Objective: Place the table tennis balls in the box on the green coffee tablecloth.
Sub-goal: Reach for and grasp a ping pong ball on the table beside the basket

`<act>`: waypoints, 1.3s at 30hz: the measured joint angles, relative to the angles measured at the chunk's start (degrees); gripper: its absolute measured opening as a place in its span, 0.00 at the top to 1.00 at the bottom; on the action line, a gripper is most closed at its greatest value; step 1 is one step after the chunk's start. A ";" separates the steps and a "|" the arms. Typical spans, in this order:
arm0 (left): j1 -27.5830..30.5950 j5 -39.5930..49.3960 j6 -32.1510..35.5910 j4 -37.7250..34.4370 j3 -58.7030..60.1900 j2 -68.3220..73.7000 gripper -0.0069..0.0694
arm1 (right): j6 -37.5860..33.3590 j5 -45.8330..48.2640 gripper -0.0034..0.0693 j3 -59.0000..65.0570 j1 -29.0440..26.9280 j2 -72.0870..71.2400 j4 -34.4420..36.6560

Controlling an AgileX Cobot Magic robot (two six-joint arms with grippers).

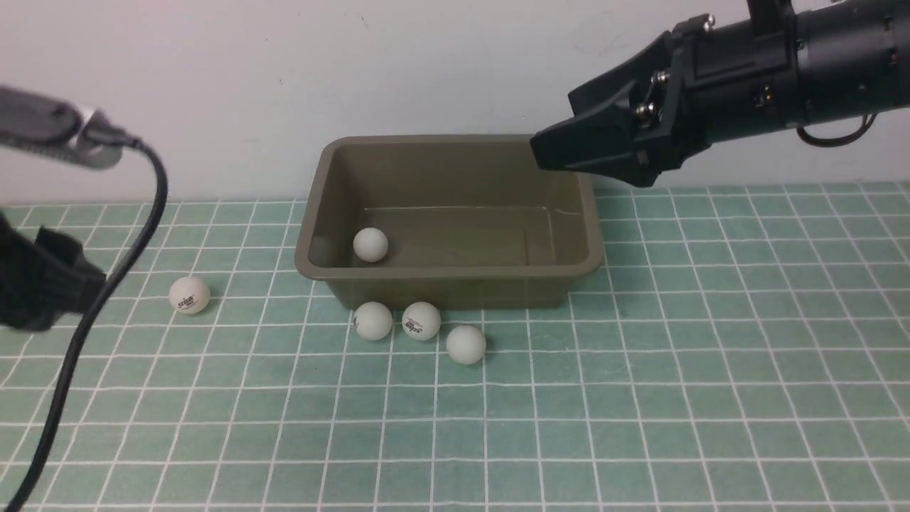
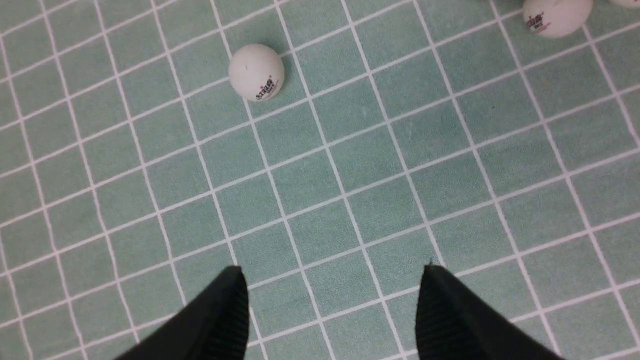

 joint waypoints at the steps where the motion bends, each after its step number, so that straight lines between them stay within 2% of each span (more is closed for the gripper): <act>1: 0.14 -0.20 0.70 0.00 -0.26 1.44 0.38 | 0.00 0.00 0.15 0.00 0.00 0.00 0.00; 13: 4.78 -7.70 6.09 0.00 -0.38 10.82 0.35 | 0.04 1.79 0.15 0.00 0.00 0.00 0.24; 18: 5.24 -13.51 9.52 -0.91 -0.40 13.30 0.31 | 0.04 1.79 0.15 0.00 0.00 0.00 0.36; 25: 5.24 -18.64 11.12 -2.16 -0.91 19.07 0.31 | 0.04 1.74 0.15 0.00 0.00 0.00 0.36; 39: 5.24 -18.03 11.54 -2.16 -14.14 36.91 0.31 | 0.04 1.74 0.15 0.00 0.00 0.00 0.36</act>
